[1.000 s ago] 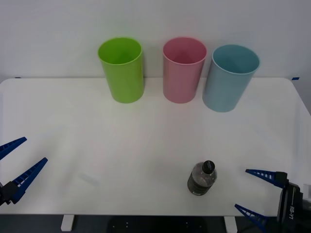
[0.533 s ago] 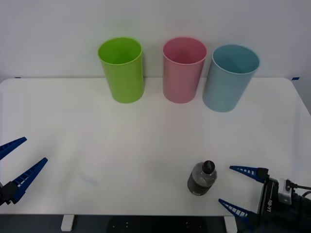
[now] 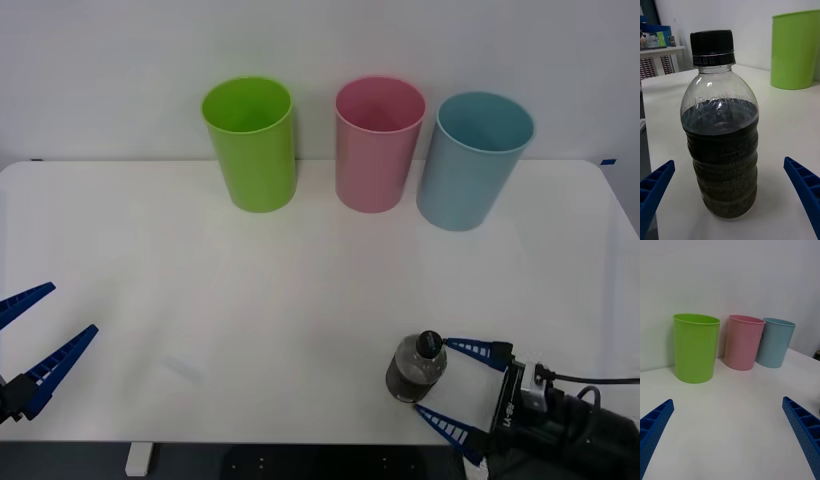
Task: Grasp the object on the table and drop it into the matching bin: aluminum can to the light blue bin, PET bottle to the pink bin.
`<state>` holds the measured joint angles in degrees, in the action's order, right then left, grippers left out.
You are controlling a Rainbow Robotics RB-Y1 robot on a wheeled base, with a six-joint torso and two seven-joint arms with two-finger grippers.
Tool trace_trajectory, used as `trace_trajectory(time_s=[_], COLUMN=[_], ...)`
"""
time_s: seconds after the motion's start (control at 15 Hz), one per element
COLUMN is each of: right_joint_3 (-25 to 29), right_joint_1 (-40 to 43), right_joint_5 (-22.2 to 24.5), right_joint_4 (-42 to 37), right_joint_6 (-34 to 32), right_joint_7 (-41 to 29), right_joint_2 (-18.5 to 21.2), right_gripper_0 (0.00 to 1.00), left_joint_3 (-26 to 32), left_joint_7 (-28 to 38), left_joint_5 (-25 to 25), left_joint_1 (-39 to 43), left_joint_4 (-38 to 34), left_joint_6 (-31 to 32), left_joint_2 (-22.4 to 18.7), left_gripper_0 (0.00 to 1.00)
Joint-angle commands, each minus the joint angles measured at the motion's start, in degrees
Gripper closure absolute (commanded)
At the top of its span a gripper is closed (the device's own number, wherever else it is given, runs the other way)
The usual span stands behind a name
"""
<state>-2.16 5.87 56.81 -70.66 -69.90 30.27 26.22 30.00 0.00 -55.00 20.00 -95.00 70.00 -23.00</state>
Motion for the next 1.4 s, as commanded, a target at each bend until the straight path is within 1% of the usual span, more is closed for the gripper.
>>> trace_trajectory(time_s=[0.07,0.4,0.8,0.87,0.93,1.0,1.4], right_joint_3=[-1.5,-3.9,-4.1,-4.1,-4.1,-4.0,-4.0], right_joint_1=[-0.8,-2.0,-2.4,-2.4,-2.5,-2.6,-2.9], right_joint_5=[0.1,0.1,0.1,0.1,0.1,0.1,0.1], right_joint_4=[0.0,0.0,0.0,0.0,0.0,0.0,0.0], right_joint_6=[1.8,4.1,4.2,4.2,4.2,4.2,4.2], right_joint_7=[0.6,1.5,2.1,2.4,2.6,2.6,2.8], right_joint_2=[-0.9,-1.7,-1.9,-1.9,-2.0,-1.9,-1.9], right_gripper_0=[0.0,0.0,0.0,0.07,0.88,1.0,1.0], left_joint_3=[0.0,0.0,0.0,0.0,0.0,0.0,0.0], left_joint_7=[0.0,0.0,0.0,0.0,0.0,0.0,0.0], left_joint_5=[0.0,0.0,0.0,0.0,0.0,0.0,0.0], left_joint_1=[0.0,0.0,0.0,0.0,0.0,0.0,0.0], left_joint_4=[0.0,0.0,0.0,0.0,0.0,0.0,0.0], left_joint_6=[0.0,0.0,0.0,0.0,0.0,0.0,0.0], left_joint_2=[0.0,0.0,0.0,0.0,0.0,0.0,0.0], left_gripper_0=[0.0,0.0,0.0,0.0,0.0,0.0,0.0])
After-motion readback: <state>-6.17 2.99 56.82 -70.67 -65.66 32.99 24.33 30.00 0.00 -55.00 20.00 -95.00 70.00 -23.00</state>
